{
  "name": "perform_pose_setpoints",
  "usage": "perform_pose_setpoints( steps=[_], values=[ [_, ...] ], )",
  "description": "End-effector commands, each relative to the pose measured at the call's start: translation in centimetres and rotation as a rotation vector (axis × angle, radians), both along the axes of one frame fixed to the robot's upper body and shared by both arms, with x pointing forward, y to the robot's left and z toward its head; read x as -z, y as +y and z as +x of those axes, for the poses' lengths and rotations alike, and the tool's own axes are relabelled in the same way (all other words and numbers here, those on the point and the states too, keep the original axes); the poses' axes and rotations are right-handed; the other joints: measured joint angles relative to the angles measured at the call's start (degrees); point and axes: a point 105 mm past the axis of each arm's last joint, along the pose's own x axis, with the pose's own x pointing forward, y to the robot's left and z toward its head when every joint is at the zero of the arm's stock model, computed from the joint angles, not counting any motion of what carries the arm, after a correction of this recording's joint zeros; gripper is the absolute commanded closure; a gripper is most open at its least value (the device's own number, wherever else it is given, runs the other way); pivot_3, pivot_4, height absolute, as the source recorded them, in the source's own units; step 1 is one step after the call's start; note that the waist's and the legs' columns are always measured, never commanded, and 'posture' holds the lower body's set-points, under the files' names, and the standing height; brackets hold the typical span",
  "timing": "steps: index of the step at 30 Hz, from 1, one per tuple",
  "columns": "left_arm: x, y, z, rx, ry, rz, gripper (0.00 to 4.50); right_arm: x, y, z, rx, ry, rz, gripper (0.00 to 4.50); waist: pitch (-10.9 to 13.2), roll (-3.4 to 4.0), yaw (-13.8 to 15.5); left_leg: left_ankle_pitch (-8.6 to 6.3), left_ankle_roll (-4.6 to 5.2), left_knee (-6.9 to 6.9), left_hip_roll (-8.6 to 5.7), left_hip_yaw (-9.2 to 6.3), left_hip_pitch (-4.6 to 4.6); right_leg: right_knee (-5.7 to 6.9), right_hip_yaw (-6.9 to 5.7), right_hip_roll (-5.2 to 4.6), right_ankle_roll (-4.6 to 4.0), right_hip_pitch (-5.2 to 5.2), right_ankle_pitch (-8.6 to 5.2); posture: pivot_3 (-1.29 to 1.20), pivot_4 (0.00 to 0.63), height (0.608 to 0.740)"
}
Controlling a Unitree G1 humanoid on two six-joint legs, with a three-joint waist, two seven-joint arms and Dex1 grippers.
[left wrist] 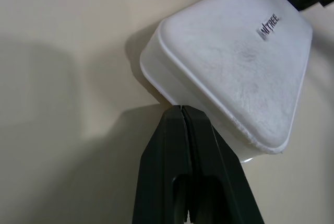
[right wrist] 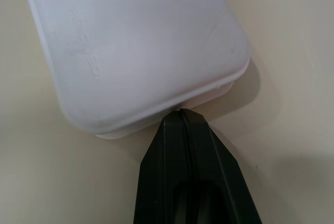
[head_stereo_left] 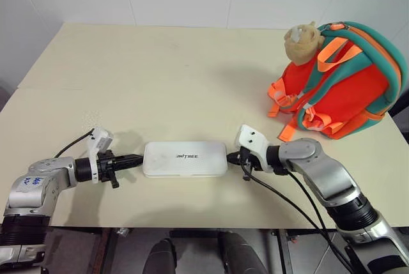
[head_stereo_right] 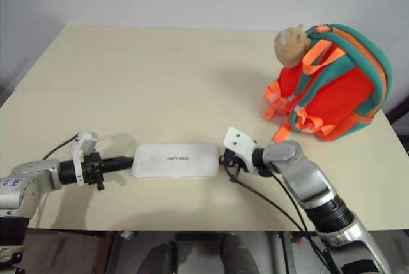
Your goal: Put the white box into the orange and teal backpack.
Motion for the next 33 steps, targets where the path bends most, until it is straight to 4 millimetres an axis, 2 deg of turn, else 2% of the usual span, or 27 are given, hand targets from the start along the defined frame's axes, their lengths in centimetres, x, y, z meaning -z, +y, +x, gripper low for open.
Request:
perform_pose_setpoints(
  steps=[1,9,18,23,28,32,33],
  values=[
    [0.7,-2.1,-1.3,0.140,0.027,0.031,4.46,-0.3,1.4,-1.9,-0.107,0.024,0.024,4.50,0.00,-0.01,-0.03,0.00,0.00,0.00,0.00,0.00,0.01,0.00,0.00,0.00,-0.01,0.00,0.00,0.00,0.150,0.740],
    [1.2,-1.7,-1.5,0.154,0.042,0.082,4.46,0.0,0.8,-2.2,-0.089,0.043,0.009,4.50,-0.01,0.00,-0.02,0.00,0.00,0.00,-0.01,0.00,0.02,-0.03,0.01,-0.01,-0.03,0.03,-0.02,0.00,0.150,0.740],
    [0.9,-0.9,-2.3,0.145,0.049,0.144,4.46,0.5,-1.8,-0.9,-0.002,0.006,-0.041,4.50,-0.01,-0.01,-0.03,0.00,0.01,0.00,-0.03,-0.01,0.02,-0.07,0.01,-0.03,-0.04,0.06,-0.03,0.00,0.150,0.740],
    [0.5,0.4,-2.7,0.110,0.046,0.197,4.46,0.0,-3.4,-0.1,0.048,-0.029,-0.061,4.50,-0.01,-0.01,-0.11,-0.01,0.01,-0.02,-0.02,-0.01,0.03,-0.09,0.01,-0.03,-0.05,0.05,-0.03,0.00,0.150,0.740],
    [-0.8,2.4,-2.3,0.028,-0.004,0.227,4.46,-1.0,-5.1,0.5,0.089,-0.063,-0.074,4.50,0.00,0.00,-0.14,-0.01,0.01,-0.03,-0.01,-0.01,0.03,-0.06,0.01,-0.02,-0.33,0.02,-0.18,0.00,0.150,0.740],
    [-1.0,5.2,-1.3,-0.106,0.034,0.318,3.61,-1.5,-5.7,0.6,0.100,-0.082,-0.075,4.50,0.01,-0.02,-0.13,-0.01,0.01,-0.02,-0.02,-0.01,0.03,-0.05,0.01,-0.02,-0.49,0.02,-0.27,0.00,0.150,0.740],
    [-1.2,5.5,-1.2,-0.125,0.038,0.321,3.32,-1.8,-5.7,0.6,0.097,-0.087,-0.071,4.13,0.01,-0.02,-0.15,-0.01,0.01,-0.02,-0.02,-0.01,0.03,-0.04,0.01,-0.02,-0.49,0.02,-0.27,0.00,0.150,0.740]
  ],
)
